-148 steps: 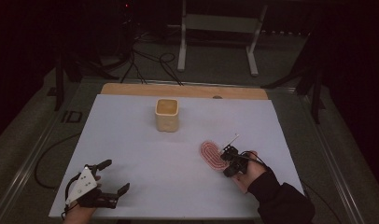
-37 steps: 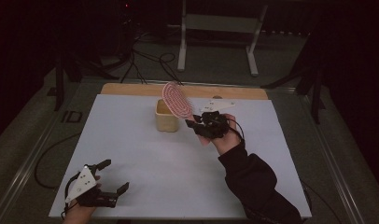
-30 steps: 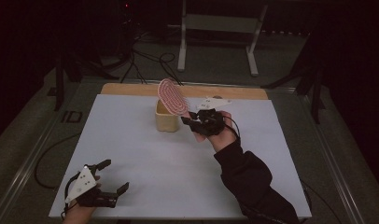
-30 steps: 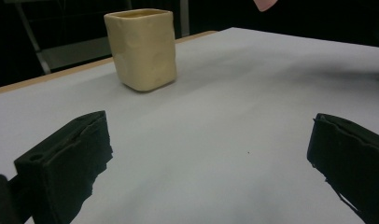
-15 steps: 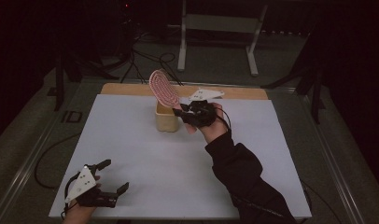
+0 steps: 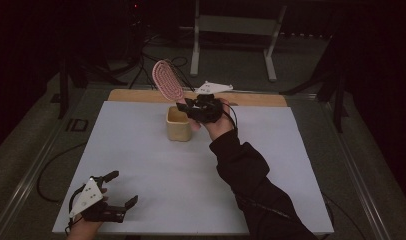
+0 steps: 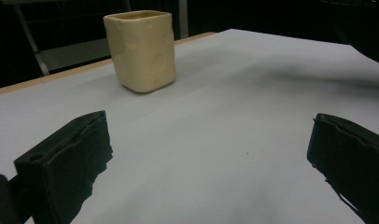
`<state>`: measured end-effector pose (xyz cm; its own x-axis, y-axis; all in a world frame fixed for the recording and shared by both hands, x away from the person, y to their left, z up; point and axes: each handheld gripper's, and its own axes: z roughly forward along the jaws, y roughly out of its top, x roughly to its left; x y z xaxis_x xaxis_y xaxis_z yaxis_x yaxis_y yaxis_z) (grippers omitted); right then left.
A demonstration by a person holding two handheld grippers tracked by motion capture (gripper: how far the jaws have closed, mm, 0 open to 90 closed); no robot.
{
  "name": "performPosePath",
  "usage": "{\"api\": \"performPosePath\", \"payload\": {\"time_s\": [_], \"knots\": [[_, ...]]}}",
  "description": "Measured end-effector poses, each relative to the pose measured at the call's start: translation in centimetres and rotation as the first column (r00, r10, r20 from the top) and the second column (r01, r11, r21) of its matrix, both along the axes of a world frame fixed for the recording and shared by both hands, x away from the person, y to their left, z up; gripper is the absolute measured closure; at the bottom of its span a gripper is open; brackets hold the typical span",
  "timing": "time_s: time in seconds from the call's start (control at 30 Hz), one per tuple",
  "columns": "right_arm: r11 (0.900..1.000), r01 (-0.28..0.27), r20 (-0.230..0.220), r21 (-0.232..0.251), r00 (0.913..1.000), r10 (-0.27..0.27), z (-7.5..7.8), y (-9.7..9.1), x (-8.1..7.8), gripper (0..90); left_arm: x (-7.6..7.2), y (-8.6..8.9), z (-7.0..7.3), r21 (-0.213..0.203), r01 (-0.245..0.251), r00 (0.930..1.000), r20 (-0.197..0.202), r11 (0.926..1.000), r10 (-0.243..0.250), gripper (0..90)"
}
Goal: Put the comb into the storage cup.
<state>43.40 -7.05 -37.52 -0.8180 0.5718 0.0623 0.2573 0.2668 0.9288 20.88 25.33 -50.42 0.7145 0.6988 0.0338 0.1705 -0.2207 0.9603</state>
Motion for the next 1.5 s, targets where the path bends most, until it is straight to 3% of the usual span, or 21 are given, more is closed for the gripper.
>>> {"api": "performPosePath", "payload": {"time_s": [0.47,1.0,1.1,1.3,1.5], "knots": [[0.9993,0.021,0.016,0.030,0.9996,-0.022,0.1,1.9,3.1,70.1,0.0,0.1,0.1,-0.009,0.000,1.0000,0.002,1.0000,0.000,0.0],[0.9986,0.029,0.003,0.044,0.9996,-0.029,-0.6,3.8,4.9,70.1,0.0,0.1,0.1,-0.021,0.004,1.0000,0.000,0.9998,-0.004,0.0],[0.9990,0.029,0.027,0.034,0.9992,-0.030,-0.6,4.4,5.2,70.1,0.0,0.1,0.1,-0.024,0.004,1.0000,0.001,0.9997,-0.004,0.0],[0.9970,-0.010,0.051,0.076,0.9987,0.006,-1.0,4.5,5.7,70.1,0.0,0.2,0.1,-0.027,0.004,1.0000,-0.002,0.9996,-0.004,0.0],[0.9945,-0.013,0.042,0.104,0.9991,0.009,-1.8,4.2,6.3,70.1,-0.1,0.2,0.1,-0.028,0.003,1.0000,0.001,0.9996,-0.003,0.0]]}}
